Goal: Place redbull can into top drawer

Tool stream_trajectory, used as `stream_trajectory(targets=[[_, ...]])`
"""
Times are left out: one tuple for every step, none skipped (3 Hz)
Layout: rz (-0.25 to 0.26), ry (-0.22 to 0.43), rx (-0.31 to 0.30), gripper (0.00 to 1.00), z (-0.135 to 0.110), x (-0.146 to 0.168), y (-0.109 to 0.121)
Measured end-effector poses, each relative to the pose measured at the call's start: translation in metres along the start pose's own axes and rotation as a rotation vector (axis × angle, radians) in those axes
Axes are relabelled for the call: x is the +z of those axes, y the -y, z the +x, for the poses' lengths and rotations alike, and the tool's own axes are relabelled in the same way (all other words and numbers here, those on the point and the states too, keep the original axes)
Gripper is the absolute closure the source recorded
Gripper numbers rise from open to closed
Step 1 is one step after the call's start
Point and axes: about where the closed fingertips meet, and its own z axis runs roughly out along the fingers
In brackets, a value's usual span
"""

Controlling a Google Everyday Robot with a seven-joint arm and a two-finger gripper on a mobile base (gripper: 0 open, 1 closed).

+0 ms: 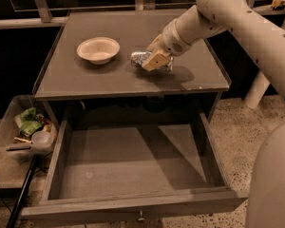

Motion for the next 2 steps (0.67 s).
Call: stream_trajectory(targets=[[-0.003, 0.018, -0.020, 1.00, -0.015, -0.028, -0.029], [0.011, 0.031, -0.045, 1.00, -0.028, -0.057, -0.064]])
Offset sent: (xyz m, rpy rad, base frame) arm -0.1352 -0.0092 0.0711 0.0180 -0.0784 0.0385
